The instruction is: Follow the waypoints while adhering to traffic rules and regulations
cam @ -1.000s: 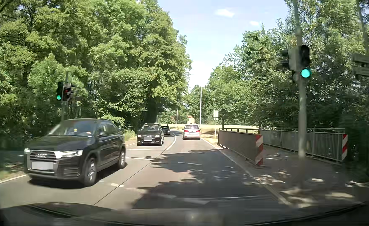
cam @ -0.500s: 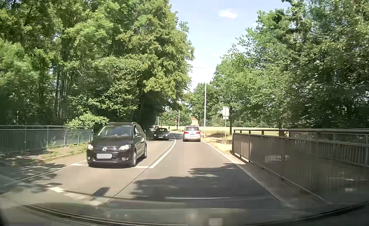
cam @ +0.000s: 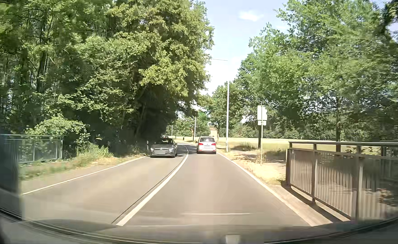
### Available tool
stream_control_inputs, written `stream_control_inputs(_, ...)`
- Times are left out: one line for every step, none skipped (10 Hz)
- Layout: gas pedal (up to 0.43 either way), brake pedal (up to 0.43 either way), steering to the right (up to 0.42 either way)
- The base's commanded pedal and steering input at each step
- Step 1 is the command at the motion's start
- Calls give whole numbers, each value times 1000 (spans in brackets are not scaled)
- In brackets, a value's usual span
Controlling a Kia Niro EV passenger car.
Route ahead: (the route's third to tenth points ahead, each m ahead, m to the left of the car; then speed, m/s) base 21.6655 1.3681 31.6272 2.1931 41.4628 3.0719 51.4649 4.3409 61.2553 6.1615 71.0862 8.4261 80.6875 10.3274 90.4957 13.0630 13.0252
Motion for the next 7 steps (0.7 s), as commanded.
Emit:
stream_control_inputs(87, 30, -8)
stream_control_inputs(87, 30, -8)
stream_control_inputs(87, 30, -8)
stream_control_inputs(87, 30, -8)
stream_control_inputs(87, 30, -9)
stream_control_inputs(87, 30, -8)
stream_control_inputs(87, 30, -8)
